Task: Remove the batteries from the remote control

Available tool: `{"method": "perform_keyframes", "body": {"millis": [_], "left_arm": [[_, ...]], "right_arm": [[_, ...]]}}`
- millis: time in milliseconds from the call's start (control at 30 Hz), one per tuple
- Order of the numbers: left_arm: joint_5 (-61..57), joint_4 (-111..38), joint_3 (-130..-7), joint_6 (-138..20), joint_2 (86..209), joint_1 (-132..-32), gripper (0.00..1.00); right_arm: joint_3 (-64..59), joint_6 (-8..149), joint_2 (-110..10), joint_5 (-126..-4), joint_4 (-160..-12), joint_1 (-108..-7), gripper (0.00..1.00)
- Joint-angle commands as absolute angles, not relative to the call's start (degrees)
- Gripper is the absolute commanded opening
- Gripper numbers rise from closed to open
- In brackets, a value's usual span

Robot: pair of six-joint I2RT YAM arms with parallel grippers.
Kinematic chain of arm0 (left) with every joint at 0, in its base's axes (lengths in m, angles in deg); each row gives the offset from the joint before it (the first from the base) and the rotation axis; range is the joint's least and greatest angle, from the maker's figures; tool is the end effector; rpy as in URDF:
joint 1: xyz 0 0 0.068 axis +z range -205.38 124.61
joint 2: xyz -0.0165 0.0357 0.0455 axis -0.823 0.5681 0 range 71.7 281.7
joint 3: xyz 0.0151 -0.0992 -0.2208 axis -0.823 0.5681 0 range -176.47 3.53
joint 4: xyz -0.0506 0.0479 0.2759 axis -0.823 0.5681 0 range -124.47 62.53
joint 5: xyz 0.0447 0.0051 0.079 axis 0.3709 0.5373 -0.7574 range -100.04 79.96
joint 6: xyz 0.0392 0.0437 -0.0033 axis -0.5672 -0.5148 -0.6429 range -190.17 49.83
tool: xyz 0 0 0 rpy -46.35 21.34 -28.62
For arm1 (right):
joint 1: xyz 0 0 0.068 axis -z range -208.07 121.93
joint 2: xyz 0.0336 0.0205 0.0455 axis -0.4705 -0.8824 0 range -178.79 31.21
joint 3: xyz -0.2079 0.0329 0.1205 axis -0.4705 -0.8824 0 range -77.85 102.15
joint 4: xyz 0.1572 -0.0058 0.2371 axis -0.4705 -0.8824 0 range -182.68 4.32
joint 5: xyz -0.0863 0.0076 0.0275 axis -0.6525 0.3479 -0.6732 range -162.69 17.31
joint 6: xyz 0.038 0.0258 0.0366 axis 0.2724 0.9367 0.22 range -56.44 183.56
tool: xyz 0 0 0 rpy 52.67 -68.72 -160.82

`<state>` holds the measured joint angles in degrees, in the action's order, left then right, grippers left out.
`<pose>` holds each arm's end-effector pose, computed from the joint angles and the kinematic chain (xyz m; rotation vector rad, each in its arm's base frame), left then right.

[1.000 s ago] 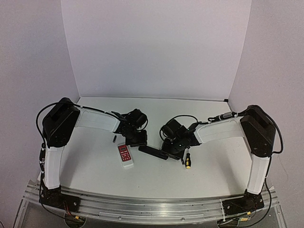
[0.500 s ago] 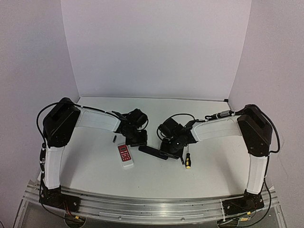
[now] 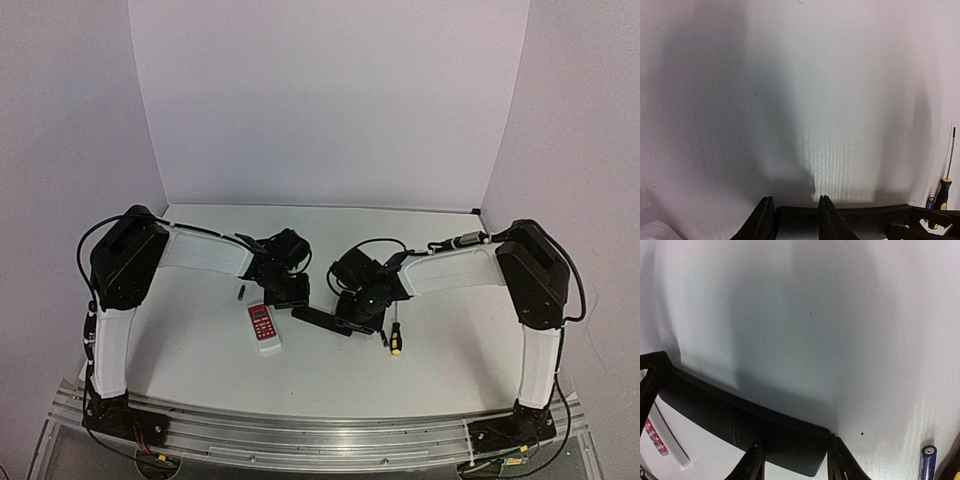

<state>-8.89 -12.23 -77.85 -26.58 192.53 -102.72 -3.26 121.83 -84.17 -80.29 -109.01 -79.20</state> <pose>0.2981 -0.3247 0.0856 0.0972 2.7613 -0.5162 0.2639 0.3185 0.0884 0.2124 2.7374 0.4094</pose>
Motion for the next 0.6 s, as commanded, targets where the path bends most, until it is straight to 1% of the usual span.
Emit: {"method": "perform_keyframes", "body": {"millis": [0,233,333,467,533,567], "left_arm": [[-7.2,-2.9,-73.8,-25.4,198.1,-103.1,0.32],[-5.6,-4.2,-72.6,-25.1,198.0,-103.3,0.32],[-5.2,-4.5,-72.0,-24.8,197.8,-103.5,0.32],[-4.1,-5.2,-70.8,-24.1,197.5,-103.9,0.31],[-3.3,-6.0,-70.0,-23.8,197.2,-104.1,0.31],[-2.9,-6.3,-69.7,-23.7,197.2,-104.3,0.31]], "right_arm": [[-4.0,124.1,-89.8,-79.1,-112.8,-80.0,0.38],[-0.6,125.7,-92.7,-77.4,-110.4,-80.4,0.33],[-1.9,128.3,-93.3,-76.9,-107.3,-80.6,0.32],[-4.7,133.4,-94.0,-76.7,-101.8,-81.0,0.26],[-5.8,135.1,-94.1,-78.1,-98.7,-81.7,0.21],[-5.4,135.1,-94.3,-78.5,-98.3,-82.0,0.20]]}}
